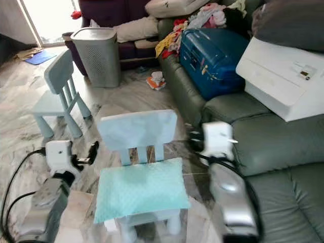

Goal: Move the pillow to the sofa

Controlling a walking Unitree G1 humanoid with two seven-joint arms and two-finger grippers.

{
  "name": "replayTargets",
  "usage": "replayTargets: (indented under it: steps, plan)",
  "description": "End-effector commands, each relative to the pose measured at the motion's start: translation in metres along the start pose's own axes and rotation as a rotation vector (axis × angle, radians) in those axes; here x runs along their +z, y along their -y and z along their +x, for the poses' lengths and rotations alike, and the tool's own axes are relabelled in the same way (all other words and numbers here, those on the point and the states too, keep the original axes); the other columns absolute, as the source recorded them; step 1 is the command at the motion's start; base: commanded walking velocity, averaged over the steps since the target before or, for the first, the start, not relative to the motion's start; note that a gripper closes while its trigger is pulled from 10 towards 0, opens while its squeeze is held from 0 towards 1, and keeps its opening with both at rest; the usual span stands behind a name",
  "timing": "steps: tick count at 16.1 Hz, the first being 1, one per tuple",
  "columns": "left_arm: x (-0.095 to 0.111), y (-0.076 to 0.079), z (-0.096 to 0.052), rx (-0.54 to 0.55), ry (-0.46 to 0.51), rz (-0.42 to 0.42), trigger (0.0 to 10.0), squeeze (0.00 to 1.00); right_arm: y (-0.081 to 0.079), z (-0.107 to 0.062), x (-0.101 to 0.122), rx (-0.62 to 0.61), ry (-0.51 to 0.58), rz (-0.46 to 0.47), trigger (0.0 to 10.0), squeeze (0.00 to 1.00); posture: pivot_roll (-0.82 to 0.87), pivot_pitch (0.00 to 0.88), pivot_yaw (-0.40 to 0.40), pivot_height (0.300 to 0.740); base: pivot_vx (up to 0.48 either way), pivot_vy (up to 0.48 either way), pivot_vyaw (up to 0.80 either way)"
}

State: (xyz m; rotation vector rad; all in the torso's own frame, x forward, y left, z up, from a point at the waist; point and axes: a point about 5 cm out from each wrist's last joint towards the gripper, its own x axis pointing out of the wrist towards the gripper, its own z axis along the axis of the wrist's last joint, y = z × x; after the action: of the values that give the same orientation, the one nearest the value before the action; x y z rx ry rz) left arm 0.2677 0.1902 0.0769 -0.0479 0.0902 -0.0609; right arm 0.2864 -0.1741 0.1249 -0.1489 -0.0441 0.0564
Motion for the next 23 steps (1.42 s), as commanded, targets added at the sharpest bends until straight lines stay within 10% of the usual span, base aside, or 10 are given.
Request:
replayTargets:
  steps: [1,23]
  plan:
    - [-0.003,-0.003,-0.008,-0.009,-0.024,0.025,10.0,0.0,0.0,-0.002,0.004,0.007,0.014,0.009,10.0,0.0,-0.1,0.0,0.034,0.74,0.0,0.0,0.0]
    - [-0.019,0.001,-0.03,-0.059,-0.118,0.075,10.0,0.0,-0.01,-0.036,-0.011,0.05,-0.088,0.035,10.0,0.0,-0.11,0.09,0.05,0.74,0.0,0.0,0.0]
